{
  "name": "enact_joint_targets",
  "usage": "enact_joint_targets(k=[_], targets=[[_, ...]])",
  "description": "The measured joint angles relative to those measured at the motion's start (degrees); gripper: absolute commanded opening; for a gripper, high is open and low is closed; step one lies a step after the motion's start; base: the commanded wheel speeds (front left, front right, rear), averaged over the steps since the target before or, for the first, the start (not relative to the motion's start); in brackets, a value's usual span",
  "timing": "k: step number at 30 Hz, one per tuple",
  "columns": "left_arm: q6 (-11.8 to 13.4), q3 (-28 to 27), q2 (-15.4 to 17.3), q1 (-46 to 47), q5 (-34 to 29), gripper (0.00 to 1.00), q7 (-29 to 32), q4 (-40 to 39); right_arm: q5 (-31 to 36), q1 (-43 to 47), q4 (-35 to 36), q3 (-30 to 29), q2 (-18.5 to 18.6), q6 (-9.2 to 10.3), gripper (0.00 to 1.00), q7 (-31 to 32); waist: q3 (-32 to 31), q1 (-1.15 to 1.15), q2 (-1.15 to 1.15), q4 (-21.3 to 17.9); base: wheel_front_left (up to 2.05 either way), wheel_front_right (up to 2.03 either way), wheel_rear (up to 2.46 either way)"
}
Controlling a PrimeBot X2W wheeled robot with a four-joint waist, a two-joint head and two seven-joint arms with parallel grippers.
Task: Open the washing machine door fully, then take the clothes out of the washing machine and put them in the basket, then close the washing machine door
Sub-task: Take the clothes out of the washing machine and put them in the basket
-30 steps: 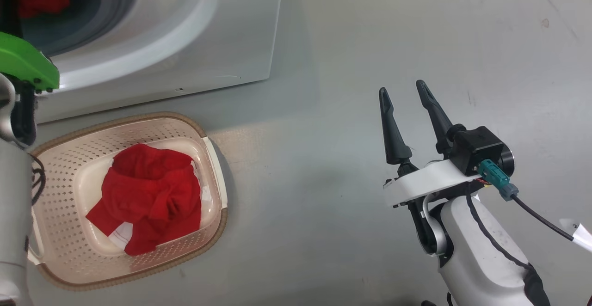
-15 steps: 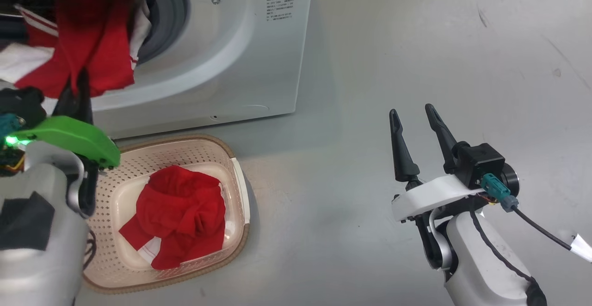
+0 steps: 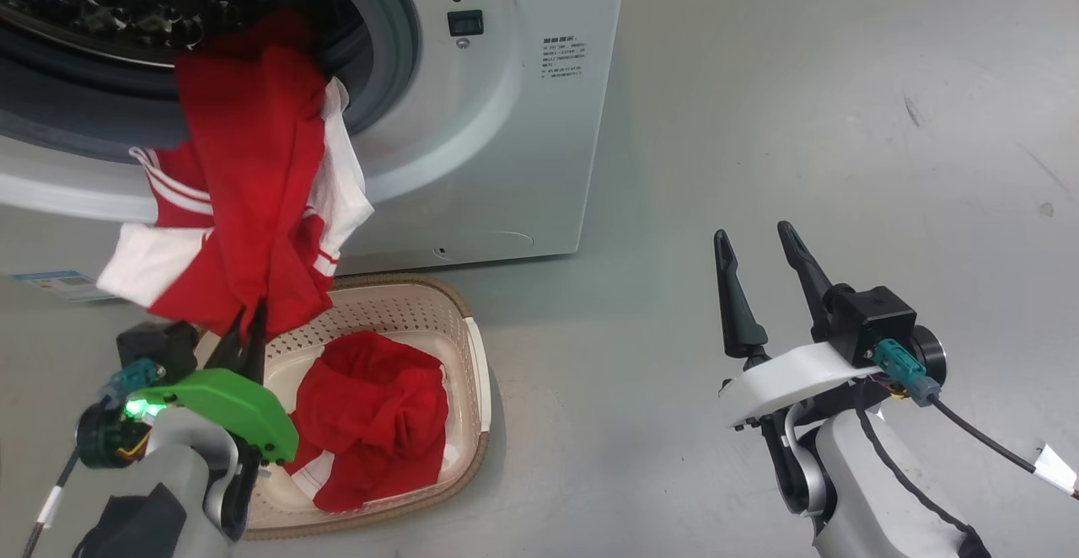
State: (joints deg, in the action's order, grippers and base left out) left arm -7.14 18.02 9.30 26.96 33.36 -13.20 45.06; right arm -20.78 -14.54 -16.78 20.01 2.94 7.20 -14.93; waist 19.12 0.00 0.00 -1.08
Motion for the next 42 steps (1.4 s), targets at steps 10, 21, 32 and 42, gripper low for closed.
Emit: enact_joint_targets(k=[10, 21, 32, 42], targets=[[0.0, 4.9, -0.8, -5.3, 0.3, 0.0, 0.0, 1.1, 0.3, 0.1, -0.1, 0.6, 0.0, -0.03, 1.0, 0.0, 0.4, 0.0, 0.0, 0.4, 0.0, 0.0, 0.0], [0.0, 8.0, 0.3, -6.0, -0.4, 0.0, 2.1, 5.1, 0.9, -0.2, 0.5, 1.2, 0.0, -0.03, 1.0, 0.0, 4.0, 0.0, 0.0, -0.5, 0.0, 0.0, 0.0], [0.0, 9.8, 0.1, -5.9, 0.6, 0.0, 5.6, 7.7, 1.9, -1.0, 1.4, 0.7, 0.0, -0.01, 1.0, 0.0, 8.1, 0.0, 0.0, -1.3, 0.0, 0.0, 0.0], [-0.1, 7.4, 4.1, 2.1, -0.3, 0.0, 0.6, 5.7, 2.8, -2.2, 2.4, 1.0, 0.0, 0.0, 1.0, 0.0, 11.7, 0.0, 0.0, -1.2, 0.0, 0.0, 0.0]])
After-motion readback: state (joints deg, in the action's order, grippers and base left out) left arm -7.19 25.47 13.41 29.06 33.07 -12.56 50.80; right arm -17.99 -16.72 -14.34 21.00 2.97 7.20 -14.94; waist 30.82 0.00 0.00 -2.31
